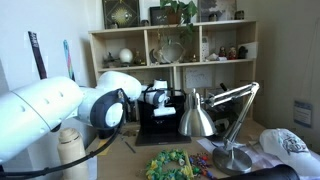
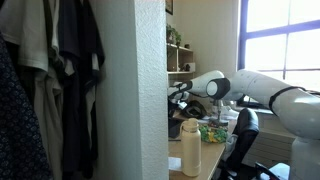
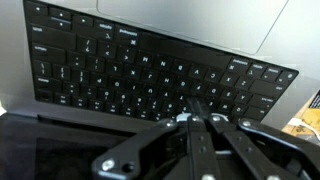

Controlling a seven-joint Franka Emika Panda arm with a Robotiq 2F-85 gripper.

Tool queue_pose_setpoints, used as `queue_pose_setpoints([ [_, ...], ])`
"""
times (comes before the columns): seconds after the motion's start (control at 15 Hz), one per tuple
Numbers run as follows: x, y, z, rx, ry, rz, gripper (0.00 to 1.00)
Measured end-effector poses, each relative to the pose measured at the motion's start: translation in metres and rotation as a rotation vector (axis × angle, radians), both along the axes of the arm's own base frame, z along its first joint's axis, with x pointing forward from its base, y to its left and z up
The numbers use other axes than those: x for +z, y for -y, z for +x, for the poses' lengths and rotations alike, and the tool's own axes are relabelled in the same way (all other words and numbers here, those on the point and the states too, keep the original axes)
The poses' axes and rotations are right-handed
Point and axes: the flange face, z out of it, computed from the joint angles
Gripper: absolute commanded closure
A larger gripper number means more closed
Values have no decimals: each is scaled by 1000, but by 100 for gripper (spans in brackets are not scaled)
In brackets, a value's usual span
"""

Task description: Turn on the laptop

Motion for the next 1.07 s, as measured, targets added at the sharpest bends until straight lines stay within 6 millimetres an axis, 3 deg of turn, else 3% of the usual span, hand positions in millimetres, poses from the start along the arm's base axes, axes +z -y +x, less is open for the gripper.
queue_pose_setpoints([
  [0.53, -39, 16, -6, -24, -50, 6, 93],
  [1.07, -39, 17, -6, -40, -52, 9, 93],
])
